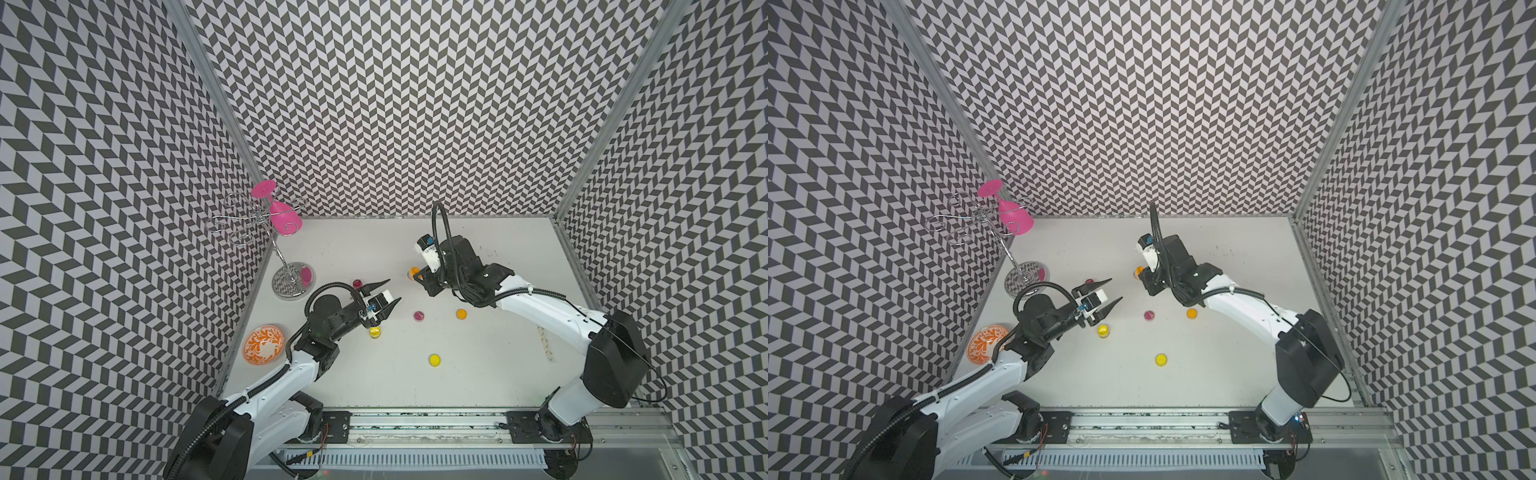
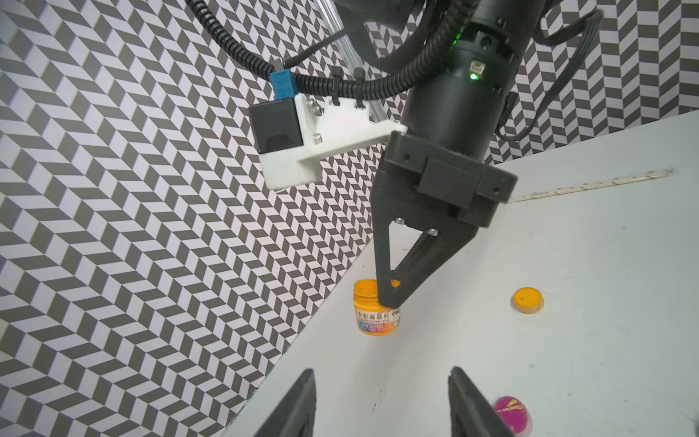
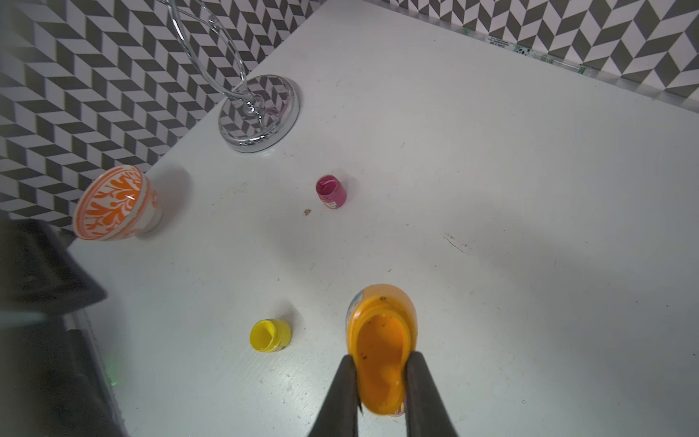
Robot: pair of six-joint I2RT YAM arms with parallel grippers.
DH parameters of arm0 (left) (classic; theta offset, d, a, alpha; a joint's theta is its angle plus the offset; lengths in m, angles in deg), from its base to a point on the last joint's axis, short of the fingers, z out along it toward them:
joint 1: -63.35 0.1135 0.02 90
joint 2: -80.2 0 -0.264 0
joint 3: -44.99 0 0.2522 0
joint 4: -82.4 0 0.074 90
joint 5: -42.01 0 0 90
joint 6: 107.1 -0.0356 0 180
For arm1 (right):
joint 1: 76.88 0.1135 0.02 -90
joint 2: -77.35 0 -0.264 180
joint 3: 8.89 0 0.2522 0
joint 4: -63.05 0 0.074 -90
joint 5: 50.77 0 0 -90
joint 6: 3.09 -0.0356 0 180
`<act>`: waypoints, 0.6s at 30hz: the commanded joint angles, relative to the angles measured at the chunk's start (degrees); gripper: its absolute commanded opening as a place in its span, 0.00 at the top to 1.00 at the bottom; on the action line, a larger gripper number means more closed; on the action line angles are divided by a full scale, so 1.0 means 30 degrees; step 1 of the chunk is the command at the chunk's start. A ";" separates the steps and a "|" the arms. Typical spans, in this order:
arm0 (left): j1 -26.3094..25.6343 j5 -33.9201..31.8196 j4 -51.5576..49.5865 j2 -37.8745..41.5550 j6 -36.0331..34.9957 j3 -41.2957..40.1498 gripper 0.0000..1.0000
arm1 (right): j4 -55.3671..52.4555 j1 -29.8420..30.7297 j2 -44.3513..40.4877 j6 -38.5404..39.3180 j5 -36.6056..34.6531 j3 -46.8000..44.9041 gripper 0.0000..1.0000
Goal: Close the paint jar lid
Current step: Pick up the paint jar from the center of the board.
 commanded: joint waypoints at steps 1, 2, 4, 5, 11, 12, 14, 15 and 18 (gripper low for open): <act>-0.0356 -0.0786 0.1109 -0.0049 -0.0486 0.0161 0.46 | 0.0249 0.0184 -0.0804 -0.0215 0.1324 0.0681 0.82; -0.0451 -0.0879 0.1096 -0.0093 -0.0473 0.0186 0.47 | 0.0247 0.0254 -0.0892 -0.0274 0.1455 0.0706 0.83; -0.0637 -0.1412 0.1108 -0.0244 -0.0516 0.0265 0.47 | 0.0293 0.0395 -0.1053 -0.0434 0.1665 0.0681 0.83; -0.0668 -0.1589 0.1098 -0.0314 -0.0422 0.0336 0.48 | 0.0332 0.0470 -0.1115 -0.0509 0.1764 0.0674 0.83; -0.0801 -0.2228 0.1061 -0.0778 -0.0159 0.0672 0.47 | 0.0308 0.0952 -0.1232 -0.0751 0.1947 0.0855 0.82; -0.0798 -0.2387 0.1061 -0.0810 -0.0082 0.0727 0.47 | 0.0255 0.1026 -0.1248 -0.0766 0.1949 0.0945 0.82; -0.0805 -0.2787 0.1080 -0.0814 -0.0022 0.0765 0.47 | 0.0110 0.1178 -0.1277 -0.0751 0.1949 0.1107 0.82; -0.0799 -0.2814 0.1082 -0.0789 0.0061 0.0780 0.46 | 0.0072 0.1216 -0.1299 -0.0780 0.1949 0.1127 0.82; -0.0797 -0.2818 0.1066 -0.0811 0.0040 0.0794 0.46 | 0.0099 0.1378 -0.1365 -0.0835 0.2036 0.1178 0.82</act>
